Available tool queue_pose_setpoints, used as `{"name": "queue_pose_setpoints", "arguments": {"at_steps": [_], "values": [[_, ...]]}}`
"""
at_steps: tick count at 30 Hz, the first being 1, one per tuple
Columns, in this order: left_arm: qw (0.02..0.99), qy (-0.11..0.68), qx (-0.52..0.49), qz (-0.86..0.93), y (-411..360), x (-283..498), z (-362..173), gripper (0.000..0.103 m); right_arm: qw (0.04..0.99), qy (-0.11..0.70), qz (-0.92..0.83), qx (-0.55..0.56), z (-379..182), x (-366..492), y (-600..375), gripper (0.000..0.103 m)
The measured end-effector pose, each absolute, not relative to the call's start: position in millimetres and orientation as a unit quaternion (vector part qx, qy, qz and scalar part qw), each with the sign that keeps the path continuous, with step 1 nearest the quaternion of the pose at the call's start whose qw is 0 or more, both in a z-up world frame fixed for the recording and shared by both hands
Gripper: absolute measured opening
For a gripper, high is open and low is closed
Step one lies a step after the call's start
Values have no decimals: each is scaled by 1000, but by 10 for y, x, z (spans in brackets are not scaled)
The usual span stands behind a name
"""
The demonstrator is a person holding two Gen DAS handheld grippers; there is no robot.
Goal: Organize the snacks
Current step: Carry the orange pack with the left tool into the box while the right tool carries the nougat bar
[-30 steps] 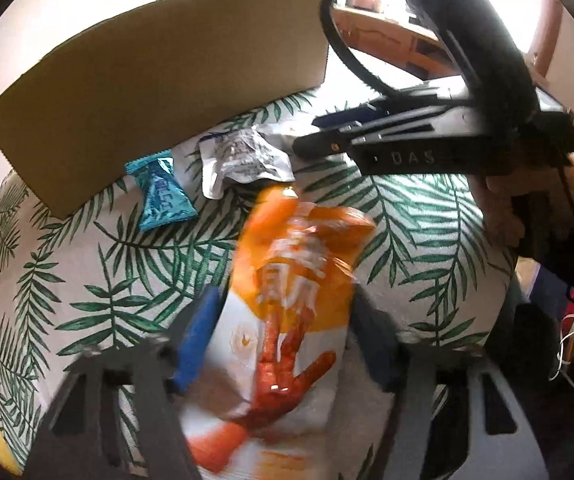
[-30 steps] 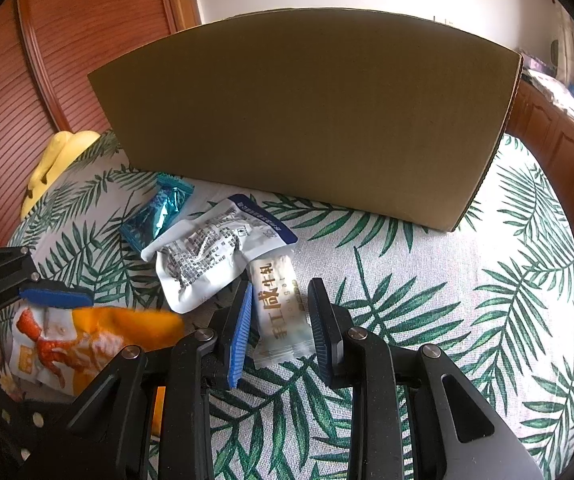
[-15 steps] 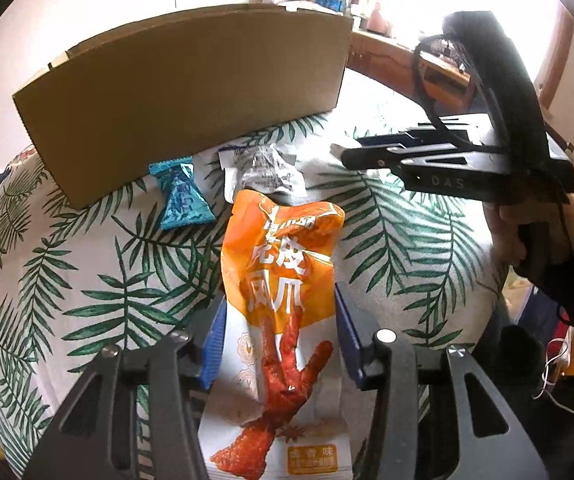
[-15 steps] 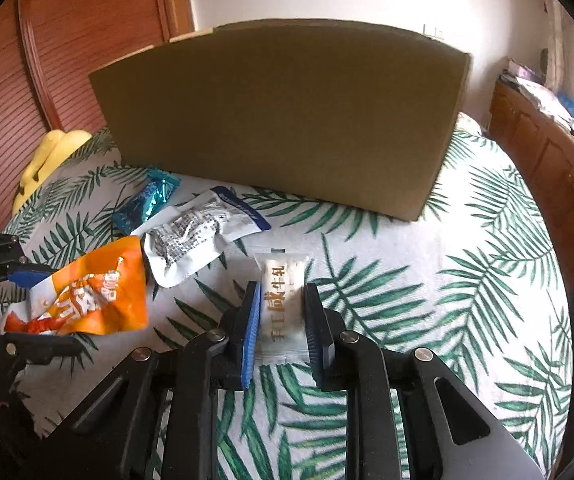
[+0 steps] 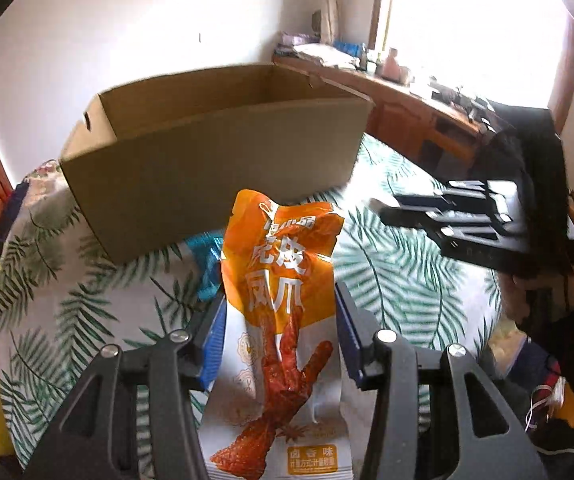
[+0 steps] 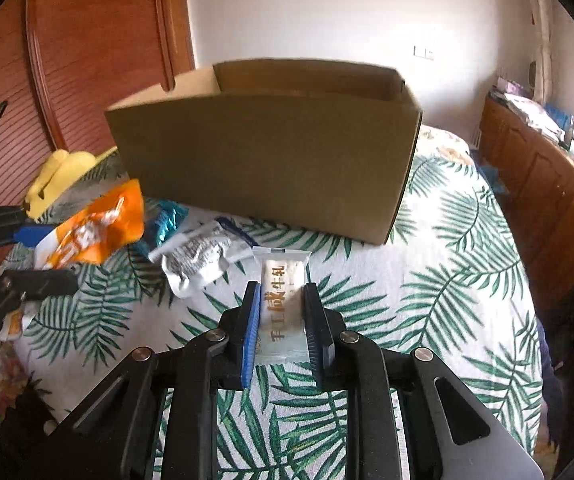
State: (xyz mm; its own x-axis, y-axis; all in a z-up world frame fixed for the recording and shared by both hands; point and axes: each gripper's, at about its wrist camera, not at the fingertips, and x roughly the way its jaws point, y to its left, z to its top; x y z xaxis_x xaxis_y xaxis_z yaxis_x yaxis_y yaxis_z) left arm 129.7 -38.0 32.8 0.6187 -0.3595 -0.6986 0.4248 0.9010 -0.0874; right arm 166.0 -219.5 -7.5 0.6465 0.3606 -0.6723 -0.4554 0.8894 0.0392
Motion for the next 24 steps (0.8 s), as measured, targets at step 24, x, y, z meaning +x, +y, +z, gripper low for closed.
{"name": "queue_pose_setpoints", "arguments": {"at_steps": [24], "values": [[936, 292, 16, -195, -264, 2224, 941, 47, 925, 276, 244, -93, 691, 2107, -1967, 19]]}}
